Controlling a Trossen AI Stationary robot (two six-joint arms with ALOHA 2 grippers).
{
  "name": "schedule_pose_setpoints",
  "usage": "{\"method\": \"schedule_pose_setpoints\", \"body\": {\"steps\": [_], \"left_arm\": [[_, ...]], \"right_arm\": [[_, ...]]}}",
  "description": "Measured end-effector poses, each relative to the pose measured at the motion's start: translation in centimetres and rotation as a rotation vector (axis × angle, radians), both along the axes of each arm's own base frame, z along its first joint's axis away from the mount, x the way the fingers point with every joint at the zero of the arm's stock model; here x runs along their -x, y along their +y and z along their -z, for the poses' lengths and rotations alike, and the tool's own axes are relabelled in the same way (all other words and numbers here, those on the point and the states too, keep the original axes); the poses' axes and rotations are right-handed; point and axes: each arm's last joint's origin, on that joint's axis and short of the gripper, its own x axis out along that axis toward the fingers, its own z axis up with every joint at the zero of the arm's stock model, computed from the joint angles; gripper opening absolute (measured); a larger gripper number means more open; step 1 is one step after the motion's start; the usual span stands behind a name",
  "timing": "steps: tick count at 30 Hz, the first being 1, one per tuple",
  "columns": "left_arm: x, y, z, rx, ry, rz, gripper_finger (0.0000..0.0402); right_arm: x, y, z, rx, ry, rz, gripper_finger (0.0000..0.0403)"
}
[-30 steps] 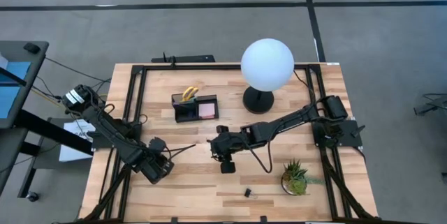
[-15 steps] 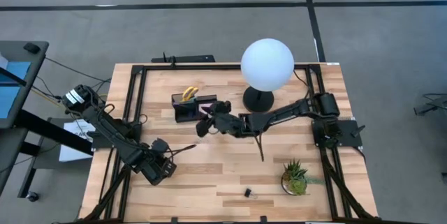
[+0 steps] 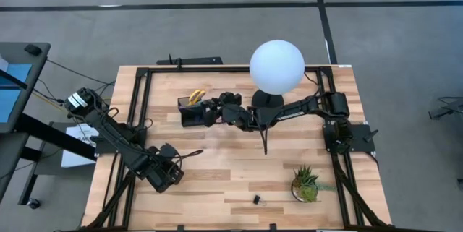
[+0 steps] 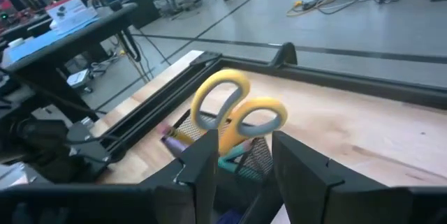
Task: Pick and place office supplies into organizer
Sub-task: Put the top left black binder clip into the black desk organizer
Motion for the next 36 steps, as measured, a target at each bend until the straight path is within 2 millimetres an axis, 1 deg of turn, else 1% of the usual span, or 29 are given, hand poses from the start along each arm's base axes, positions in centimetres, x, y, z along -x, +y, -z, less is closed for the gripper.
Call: {"method": "schedule_pose_setpoints", "body": {"steps": [3,6,14,18,23,27,29,32,36], "left_arm": [[-0.1,0.0,0.0,-0.006,-0.014,0.011,0.0141],[-0.2,0.0,0.0,0.005,-0.008,0.008,0.0159],[-0.1,0.0,0.0,0.012,0.001,0.000,0.0259],[0.0,0.0,0.1,0.035,0.043,0.016,0.0288],[0.3,0.3,0.1,0.022,0.075,-0.008,0.0295],[0.0,0.6,0.0,-0.030,0.016,-0.046,0.0296],[-0.1,0.7,-0.4,-0.045,0.023,-0.054,0.0296],[0.1,0.9,-0.9,-0.055,0.091,-0.071,0.0296],[0.7,1.3,-1.1,-0.045,0.183,-0.149,0.0296]], "right_arm": [[0.0,-0.5,0.0,0.000,0.000,0.010,0.0127],[0.0,-0.7,0.0,0.000,0.000,0.015,0.0127],[0.0,-0.7,0.0,0.000,0.000,0.015,0.0127],[0.0,-0.6,0.0,0.000,0.000,0.012,0.0127],[0.0,-0.5,0.0,0.000,0.000,0.010,0.0127],[0.0,-0.5,0.0,0.000,0.000,0.012,0.0127],[0.0,-0.5,0.0,-0.001,-0.001,0.011,0.0127],[0.0,-0.5,0.0,-0.001,-0.001,0.011,0.0127],[0.0,-0.5,0.0,-0.001,-0.001,0.011,0.0127]]}}
